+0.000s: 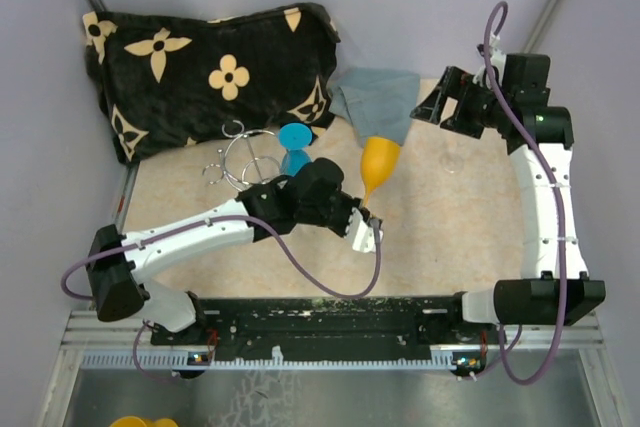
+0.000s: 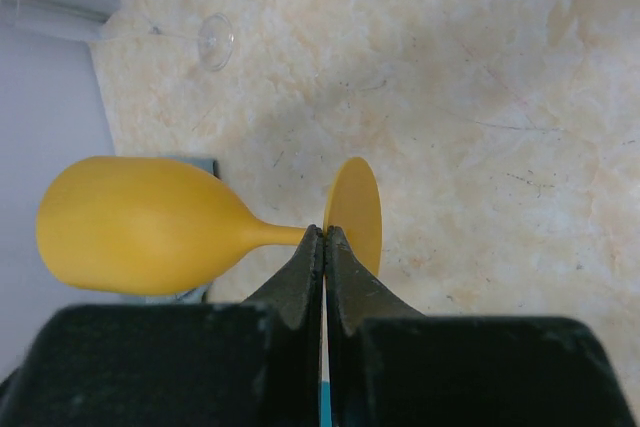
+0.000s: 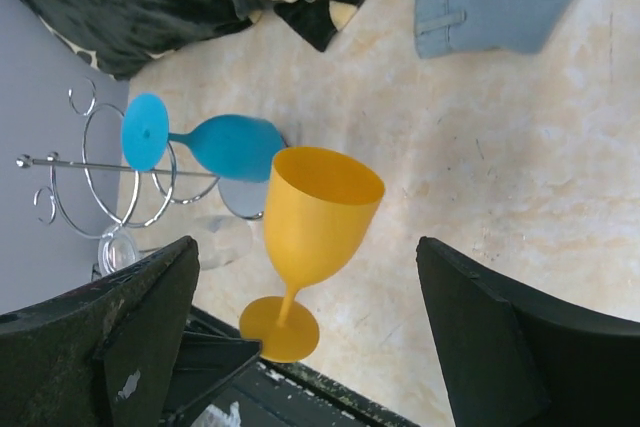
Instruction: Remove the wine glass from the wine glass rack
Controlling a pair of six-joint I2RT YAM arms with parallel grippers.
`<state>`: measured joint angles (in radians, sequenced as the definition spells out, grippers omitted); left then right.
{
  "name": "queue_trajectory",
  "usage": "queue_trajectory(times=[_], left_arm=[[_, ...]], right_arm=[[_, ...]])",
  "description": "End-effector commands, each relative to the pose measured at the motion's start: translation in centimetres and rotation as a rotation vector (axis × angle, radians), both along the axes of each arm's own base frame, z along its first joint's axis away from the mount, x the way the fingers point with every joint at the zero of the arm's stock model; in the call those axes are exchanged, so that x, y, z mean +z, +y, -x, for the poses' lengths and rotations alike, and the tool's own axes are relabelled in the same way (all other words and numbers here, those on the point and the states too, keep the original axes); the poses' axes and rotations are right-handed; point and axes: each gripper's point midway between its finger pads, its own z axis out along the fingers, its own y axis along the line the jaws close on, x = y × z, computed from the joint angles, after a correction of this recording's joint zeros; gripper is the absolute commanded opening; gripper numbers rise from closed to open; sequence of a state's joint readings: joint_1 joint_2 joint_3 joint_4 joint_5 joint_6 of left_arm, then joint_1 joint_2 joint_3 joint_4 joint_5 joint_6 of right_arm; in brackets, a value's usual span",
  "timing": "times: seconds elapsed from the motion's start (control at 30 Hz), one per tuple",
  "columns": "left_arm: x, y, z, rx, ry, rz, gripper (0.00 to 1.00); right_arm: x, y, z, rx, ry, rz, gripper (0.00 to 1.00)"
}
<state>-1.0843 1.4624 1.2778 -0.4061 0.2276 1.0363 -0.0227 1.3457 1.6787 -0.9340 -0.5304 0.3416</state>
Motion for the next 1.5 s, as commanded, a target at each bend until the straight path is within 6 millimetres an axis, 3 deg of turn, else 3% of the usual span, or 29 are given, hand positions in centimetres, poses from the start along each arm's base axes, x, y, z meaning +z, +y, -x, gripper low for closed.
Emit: queue_trajectory(times=[0.0, 0.33, 0.57, 0.87, 1.3, 1.4, 1.47], left_arm=[[1.5, -1.3, 0.2, -0.105, -0.195, 0.059, 0.00], [-1.8, -1.4, 0.9, -0.209, -0.306, 0.032, 0.00], [-2.1, -1.5, 1.1, -0.236, -0.338, 0.036, 0.00], [-2.4, -1.2, 1.2, -0.246, -0.354, 0.024, 0.00], [-1.8, -1.9, 0.7, -0.235, -0.389, 0.054, 0.00], [-1.9, -1.8, 0.7, -0.232, -0.391, 0.050, 0.00], [-1.9, -1.8, 0.6, -0.227, -0.397, 0.048, 0.00]], right_arm=[[0.1, 0.8, 1.0, 0.075, -0.023, -0.001, 0.89], [-2.7, 2.0, 1.8, 0.160, 0.054, 0.045, 0.89], [-4.9, 2.2, 1.3, 0.182, 0.102, 0.093, 0.88], [-5.4, 3.4, 0.0, 0.224, 0.108, 0.102, 0.88], [-6.7, 6.0, 0.9, 0.327, 0.137, 0.118, 0.86], [-7.1, 6.8, 1.3, 0.357, 0.146, 0.121, 0.78], [-7.2, 7.2, 1.5, 0.378, 0.155, 0.116, 0.61]])
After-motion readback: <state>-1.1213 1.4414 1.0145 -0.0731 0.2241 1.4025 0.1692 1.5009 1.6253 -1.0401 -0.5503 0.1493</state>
